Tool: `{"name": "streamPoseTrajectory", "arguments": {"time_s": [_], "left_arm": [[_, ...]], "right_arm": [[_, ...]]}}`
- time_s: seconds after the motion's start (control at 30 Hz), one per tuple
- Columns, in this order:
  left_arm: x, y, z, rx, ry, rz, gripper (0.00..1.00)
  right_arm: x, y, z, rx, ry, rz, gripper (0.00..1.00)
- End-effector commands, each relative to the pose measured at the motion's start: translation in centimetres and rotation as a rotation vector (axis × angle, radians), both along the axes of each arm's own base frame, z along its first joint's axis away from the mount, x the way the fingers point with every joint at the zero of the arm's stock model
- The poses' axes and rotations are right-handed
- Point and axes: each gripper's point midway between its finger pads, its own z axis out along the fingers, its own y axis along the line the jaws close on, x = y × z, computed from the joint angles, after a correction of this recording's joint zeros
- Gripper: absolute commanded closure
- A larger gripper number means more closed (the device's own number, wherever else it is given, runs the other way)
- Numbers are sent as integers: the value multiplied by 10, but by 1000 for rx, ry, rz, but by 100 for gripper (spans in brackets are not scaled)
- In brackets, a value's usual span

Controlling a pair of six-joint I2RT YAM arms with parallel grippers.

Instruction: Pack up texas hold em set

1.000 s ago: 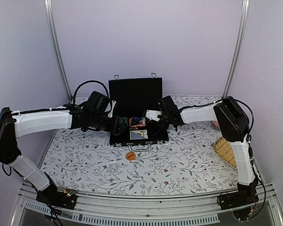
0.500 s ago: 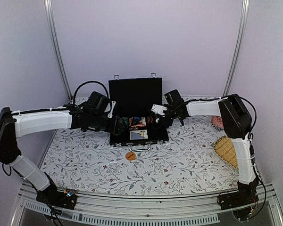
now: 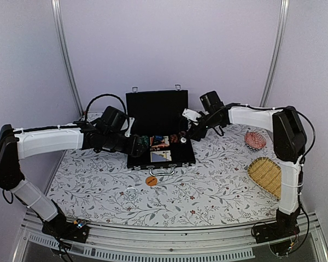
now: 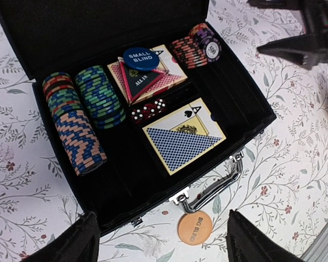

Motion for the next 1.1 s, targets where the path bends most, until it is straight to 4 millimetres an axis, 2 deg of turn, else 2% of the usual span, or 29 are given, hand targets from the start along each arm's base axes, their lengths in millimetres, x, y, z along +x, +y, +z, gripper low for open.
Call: {"name": "streamPoseTrajectory", "arguments": {"time_s": [0.0,0.07,0.13,0.2,0.3,0.33,0.43,0.5,0.63,0.9,0.93,1.07], "left_arm": [[-5,6,-3,29,16,-42,22],[-10,4,-5,40,33,-75,26],[-17,4,-10,53,67,-103,28],[-26,2,-18,71,117,-136,31],[-42,2,-33,123,204,-177,35],[-48,1,-38,142,235,-192,35],[-60,-2,-49,215,302,-217,34],[-66,-4,-56,258,338,-232,33],[-78,-15,-70,321,412,-275,32],[-79,-40,-97,428,442,-327,29],[-80,-41,-108,446,465,-330,29],[-77,-49,-116,447,480,-341,29]], "right_arm": [[-43,-2,74,175,75,44,23],[-68,-2,83,221,140,85,24],[-107,2,91,301,252,185,24],[-136,-1,92,336,340,242,26],[-160,-9,86,338,402,258,29],[-167,-14,78,329,414,254,29],[-173,-20,71,339,367,243,30],[-179,-25,56,330,391,225,30],[-173,-31,41,283,375,185,31],[-173,-31,32,270,384,184,31],[-173,-31,32,268,381,186,31],[-172,-33,30,256,372,182,31]]}}
